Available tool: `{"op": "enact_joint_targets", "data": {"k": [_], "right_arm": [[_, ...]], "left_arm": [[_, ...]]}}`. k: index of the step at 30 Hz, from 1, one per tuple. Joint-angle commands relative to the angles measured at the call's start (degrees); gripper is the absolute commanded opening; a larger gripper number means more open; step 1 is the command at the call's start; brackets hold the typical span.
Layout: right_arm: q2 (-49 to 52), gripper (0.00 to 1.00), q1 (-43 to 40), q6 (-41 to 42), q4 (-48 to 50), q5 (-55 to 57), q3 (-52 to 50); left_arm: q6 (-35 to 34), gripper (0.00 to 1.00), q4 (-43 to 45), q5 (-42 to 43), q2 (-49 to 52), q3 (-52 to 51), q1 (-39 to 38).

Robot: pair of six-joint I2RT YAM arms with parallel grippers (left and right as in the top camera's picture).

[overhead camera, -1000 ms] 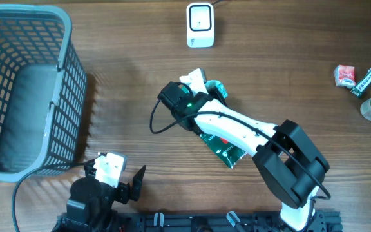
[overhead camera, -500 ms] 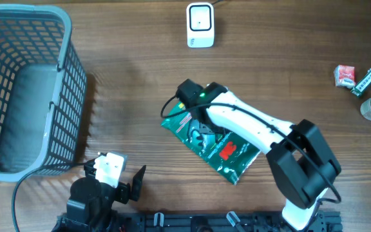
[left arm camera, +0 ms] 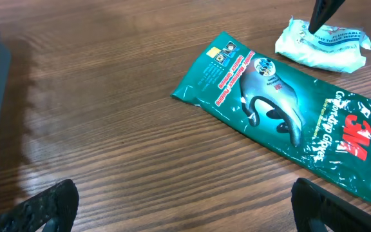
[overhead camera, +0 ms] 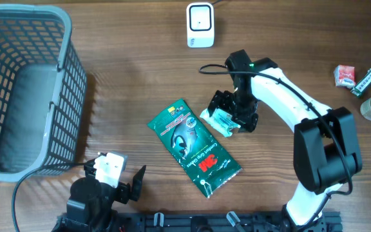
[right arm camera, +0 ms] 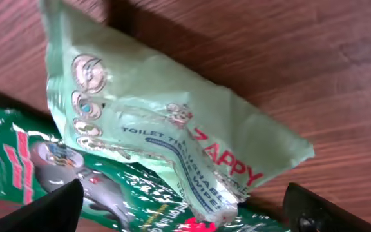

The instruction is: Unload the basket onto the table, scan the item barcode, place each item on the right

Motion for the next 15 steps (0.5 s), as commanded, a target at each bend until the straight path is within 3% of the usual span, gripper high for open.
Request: {"op": "enact_joint_targets", "data": {"k": [1, 6, 12, 15], "right_arm": [[-0.1, 1.0, 0.2, -11.2, -0.1, 0.4, 0.1], [-7.2, 1.0, 3.7, -31.3, 3.8, 12.3, 4.3], [-3.4, 0.99, 18.2, -37.9, 13.0, 40.8, -0.5], [0.3, 0.86, 19.3, -37.8, 13.0, 40.8, -0.6]], "left_arm": [[0.7, 1.0, 0.1, 0.3, -0.2, -0.1, 0.0], [0.7, 1.0, 0.1, 0.3, -0.2, -0.1, 0.0], [0.7, 1.0, 0.1, 0.3, -0.2, -0.1, 0.0], [0.7, 1.0, 0.1, 0.3, -0.2, -0.1, 0.0]]}}
